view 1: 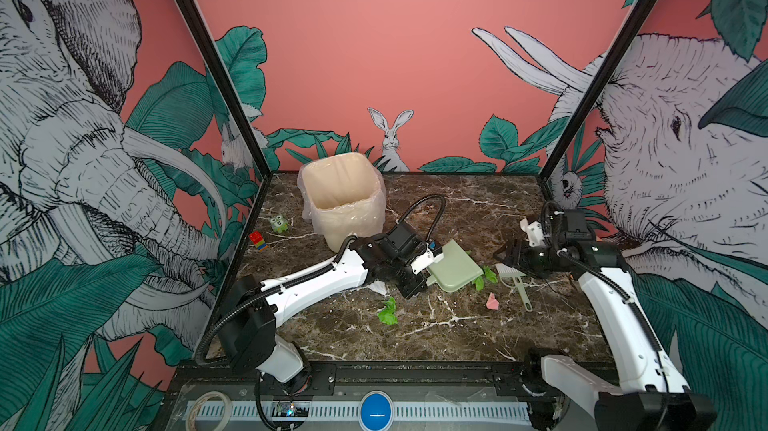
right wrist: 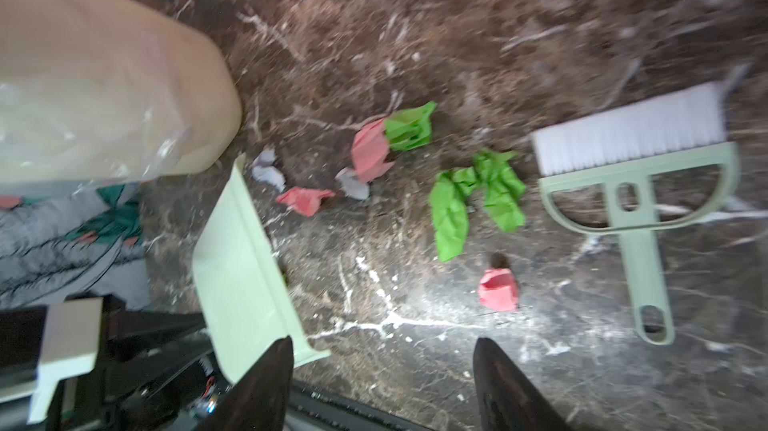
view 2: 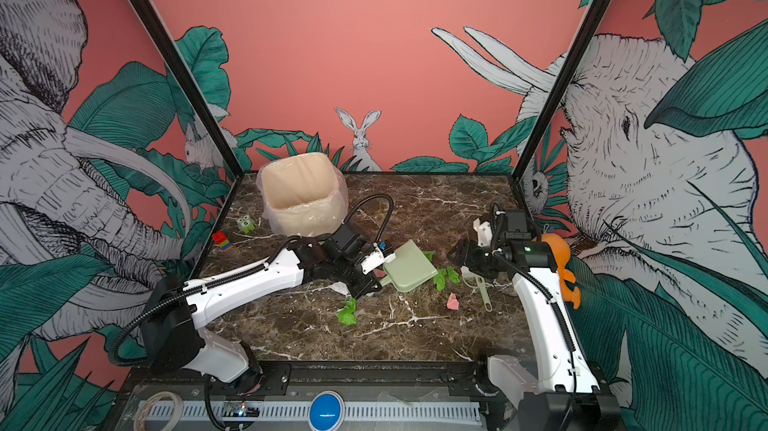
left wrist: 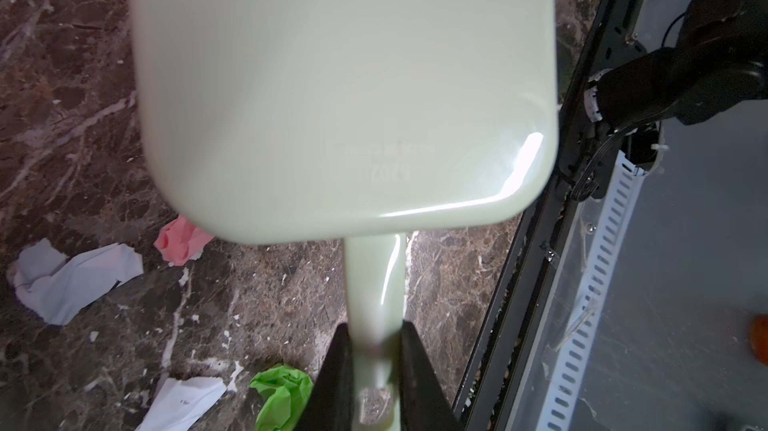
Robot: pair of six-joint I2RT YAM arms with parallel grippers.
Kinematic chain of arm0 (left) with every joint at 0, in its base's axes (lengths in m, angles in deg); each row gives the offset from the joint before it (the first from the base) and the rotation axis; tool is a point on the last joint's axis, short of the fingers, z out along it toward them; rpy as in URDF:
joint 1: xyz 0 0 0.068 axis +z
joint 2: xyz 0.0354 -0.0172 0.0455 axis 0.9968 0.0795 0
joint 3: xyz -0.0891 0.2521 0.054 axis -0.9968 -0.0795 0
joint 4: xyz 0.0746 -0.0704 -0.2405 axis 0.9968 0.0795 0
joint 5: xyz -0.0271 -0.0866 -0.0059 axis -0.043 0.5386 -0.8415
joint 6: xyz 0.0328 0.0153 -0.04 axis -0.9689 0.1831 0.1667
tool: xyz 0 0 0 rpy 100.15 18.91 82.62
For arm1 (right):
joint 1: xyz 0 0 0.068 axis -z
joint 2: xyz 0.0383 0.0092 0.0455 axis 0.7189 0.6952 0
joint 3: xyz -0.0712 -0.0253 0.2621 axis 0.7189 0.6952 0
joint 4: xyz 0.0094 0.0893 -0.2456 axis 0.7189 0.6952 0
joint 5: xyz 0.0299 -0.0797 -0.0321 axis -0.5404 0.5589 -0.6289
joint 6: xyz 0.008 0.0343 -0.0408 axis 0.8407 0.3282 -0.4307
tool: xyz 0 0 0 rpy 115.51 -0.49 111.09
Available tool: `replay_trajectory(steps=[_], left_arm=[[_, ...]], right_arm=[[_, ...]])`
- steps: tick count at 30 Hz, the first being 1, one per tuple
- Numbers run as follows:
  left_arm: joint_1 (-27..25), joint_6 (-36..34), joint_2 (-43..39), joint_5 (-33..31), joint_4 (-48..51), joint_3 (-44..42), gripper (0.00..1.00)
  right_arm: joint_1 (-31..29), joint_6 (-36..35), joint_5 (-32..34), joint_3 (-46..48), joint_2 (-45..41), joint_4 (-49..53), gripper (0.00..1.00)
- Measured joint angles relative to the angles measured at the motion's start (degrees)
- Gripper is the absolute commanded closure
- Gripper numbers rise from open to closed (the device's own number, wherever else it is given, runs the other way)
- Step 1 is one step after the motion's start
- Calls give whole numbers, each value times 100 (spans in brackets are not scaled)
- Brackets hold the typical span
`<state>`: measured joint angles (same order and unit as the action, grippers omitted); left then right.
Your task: Sweep away the paper scraps from the table
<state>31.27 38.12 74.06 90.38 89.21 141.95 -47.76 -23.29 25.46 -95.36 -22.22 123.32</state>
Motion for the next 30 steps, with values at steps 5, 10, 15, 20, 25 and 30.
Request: replay_trajectory(steps=[5,10,15,20,25,30], left_arm=[[0,-212,-61,-170,114,0,92],[0,-282,-59,-111,116,0,92],[2,-240,-59,114,90,0,92],[70,2,-52,496,-72,-26,92],[153,356,74,990,-267,-28,93],[234,455,286,1340,-184,4,93]], right_arm=[[-546,400,-535,0,76,-140,32],[-1021,796,-737,179,240,-605,32],[-1134,984,-645,525,278,-796,31],[-1134,1023,-133,691,-48,-890,30],[-1154,874,507,492,-684,-785,28],[-1224,-85,1143,-197,-767,-273,26]])
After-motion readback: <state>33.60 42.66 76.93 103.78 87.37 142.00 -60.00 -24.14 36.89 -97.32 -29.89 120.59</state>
